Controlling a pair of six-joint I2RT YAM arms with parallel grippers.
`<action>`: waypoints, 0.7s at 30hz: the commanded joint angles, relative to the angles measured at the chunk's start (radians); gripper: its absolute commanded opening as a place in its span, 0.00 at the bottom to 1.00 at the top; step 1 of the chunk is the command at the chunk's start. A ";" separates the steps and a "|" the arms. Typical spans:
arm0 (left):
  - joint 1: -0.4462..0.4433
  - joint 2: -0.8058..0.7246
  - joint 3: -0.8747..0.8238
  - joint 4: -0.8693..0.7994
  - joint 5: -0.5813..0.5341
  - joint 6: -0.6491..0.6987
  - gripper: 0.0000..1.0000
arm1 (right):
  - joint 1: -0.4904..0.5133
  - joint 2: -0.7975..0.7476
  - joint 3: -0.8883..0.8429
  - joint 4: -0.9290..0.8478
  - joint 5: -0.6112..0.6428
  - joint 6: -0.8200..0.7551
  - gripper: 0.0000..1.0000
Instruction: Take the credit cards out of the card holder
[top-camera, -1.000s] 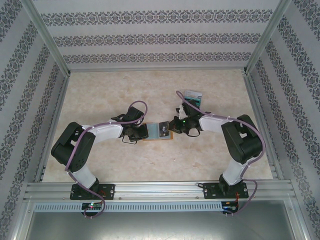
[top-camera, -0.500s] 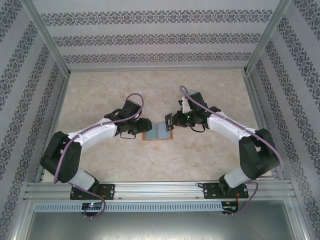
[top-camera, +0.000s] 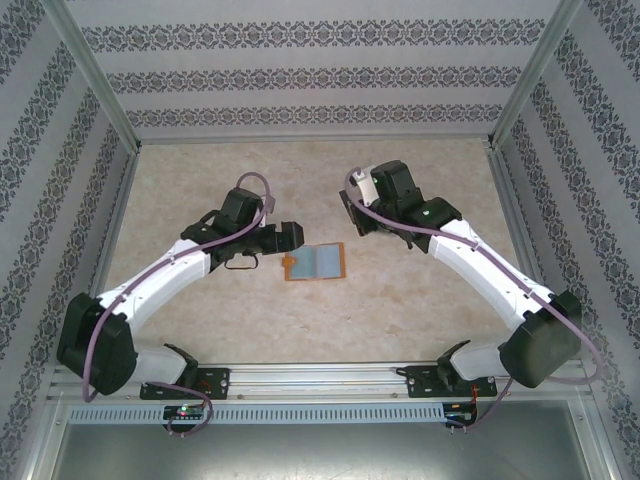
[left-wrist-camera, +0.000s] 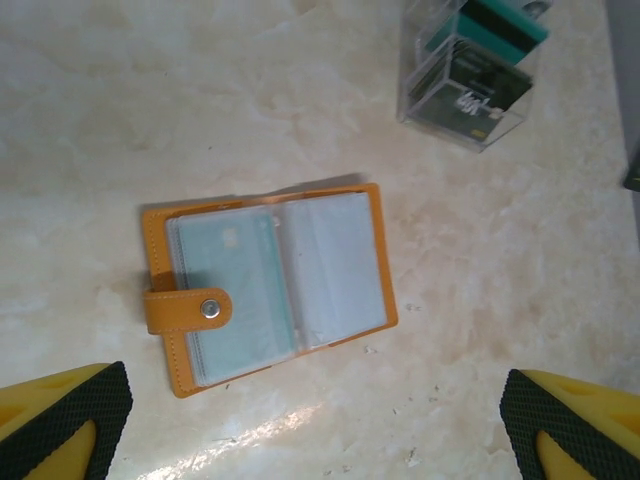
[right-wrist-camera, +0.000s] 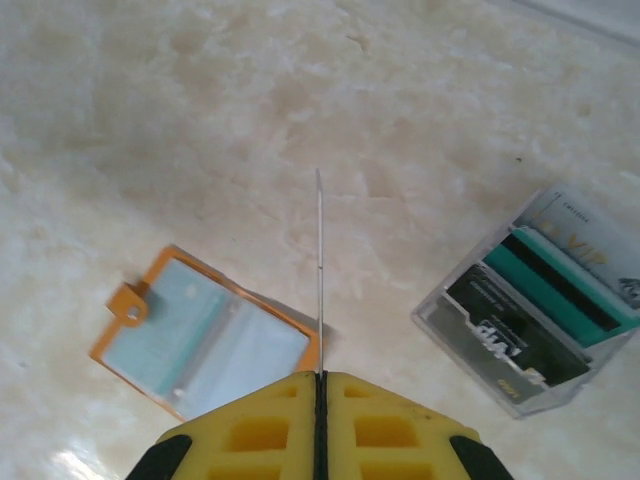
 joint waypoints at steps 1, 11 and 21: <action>0.012 -0.061 0.006 -0.031 0.006 0.074 0.98 | -0.006 -0.021 -0.013 -0.030 0.064 -0.219 0.00; 0.013 -0.159 -0.042 -0.048 -0.025 0.131 1.00 | -0.094 0.059 0.015 -0.072 0.102 -0.474 0.00; 0.014 -0.139 -0.037 -0.049 -0.053 0.150 1.00 | -0.148 0.187 0.033 -0.077 0.093 -0.687 0.00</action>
